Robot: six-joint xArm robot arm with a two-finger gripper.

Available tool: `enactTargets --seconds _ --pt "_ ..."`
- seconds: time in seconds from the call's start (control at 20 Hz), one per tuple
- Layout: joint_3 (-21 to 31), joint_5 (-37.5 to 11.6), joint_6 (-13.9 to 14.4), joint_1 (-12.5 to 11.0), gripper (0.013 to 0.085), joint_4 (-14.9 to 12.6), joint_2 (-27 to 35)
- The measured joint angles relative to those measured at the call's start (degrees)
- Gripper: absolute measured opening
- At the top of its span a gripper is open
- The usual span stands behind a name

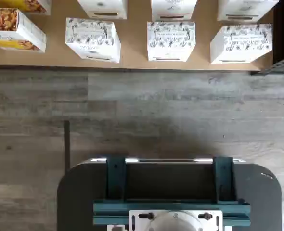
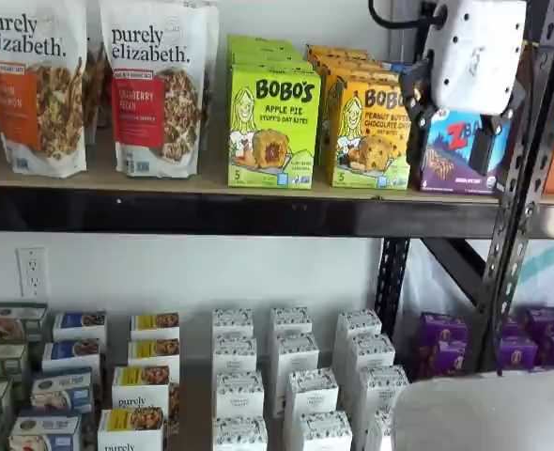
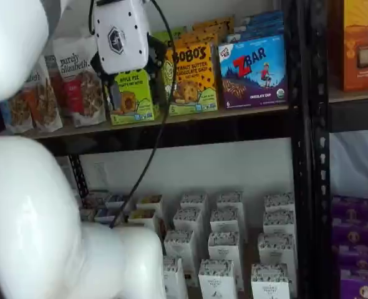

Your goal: Pick the green box on the top shelf, the fourth from the left

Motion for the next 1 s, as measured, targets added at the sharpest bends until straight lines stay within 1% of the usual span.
enactTargets --seconds 0.1,0.15,0.5,0.7,0.9,1.0 --pt "1.86 -3.52 0.70 1.35 0.0850 -1.50 -2.12" --pt "2.26 -4.40 0.68 1.31 0.0850 -1.57 -2.59" --pt "2.51 -4.90 0.39 0.87 0.0850 -1.26 -2.71" --pt "2.97 -5.73 0.37 0.58 0.0850 -0.41 -2.90" --pt "3.48 -6.85 1.67 2.06 0.0850 -0.71 -2.67" --pt "4.09 -8.32 2.43 2.89 0.0850 -0.86 -2.86"
